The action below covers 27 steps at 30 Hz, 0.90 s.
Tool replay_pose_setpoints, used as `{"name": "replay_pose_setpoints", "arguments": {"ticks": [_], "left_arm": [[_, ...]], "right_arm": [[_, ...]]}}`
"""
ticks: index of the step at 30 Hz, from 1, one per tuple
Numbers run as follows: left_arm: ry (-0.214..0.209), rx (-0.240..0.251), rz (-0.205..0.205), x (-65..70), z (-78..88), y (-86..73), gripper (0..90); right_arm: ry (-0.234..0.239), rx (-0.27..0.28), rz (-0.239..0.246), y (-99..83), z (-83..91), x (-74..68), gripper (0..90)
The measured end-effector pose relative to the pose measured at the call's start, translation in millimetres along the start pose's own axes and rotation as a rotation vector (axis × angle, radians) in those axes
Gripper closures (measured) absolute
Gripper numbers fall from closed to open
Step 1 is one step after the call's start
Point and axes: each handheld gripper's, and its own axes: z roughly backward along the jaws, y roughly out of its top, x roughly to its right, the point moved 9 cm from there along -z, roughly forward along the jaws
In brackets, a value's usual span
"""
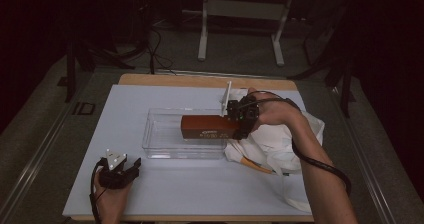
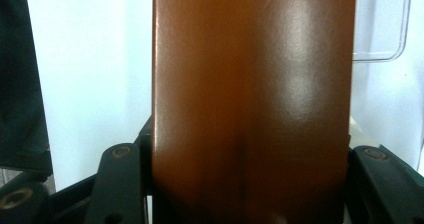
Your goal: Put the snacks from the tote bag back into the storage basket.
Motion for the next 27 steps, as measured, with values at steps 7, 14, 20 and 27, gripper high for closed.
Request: {"name": "replay_pose_setpoints", "arguments": {"ticks": [7,14,20,27], "left_arm": [[0.000,0.000,0.000,0.0,-0.1,0.0,47.6],[0.000,0.001,0.002,0.0,-0.1,0.1,47.7],[-0.001,0.001,0.002,0.0,-0.1,0.1,47.7],[-0.001,0.000,0.002,0.0,-0.2,0.0,47.7]], "right_arm": [[0.003,-0.008,0.014,2.8,-5.8,-0.7,43.2],[0.006,-0.021,0.024,7.2,-11.4,-1.3,43.2],[0.004,-0.034,0.038,10.7,-15.5,-2.6,43.2],[0.002,-0.046,0.048,14.1,-20.1,-3.4,43.2]]}}
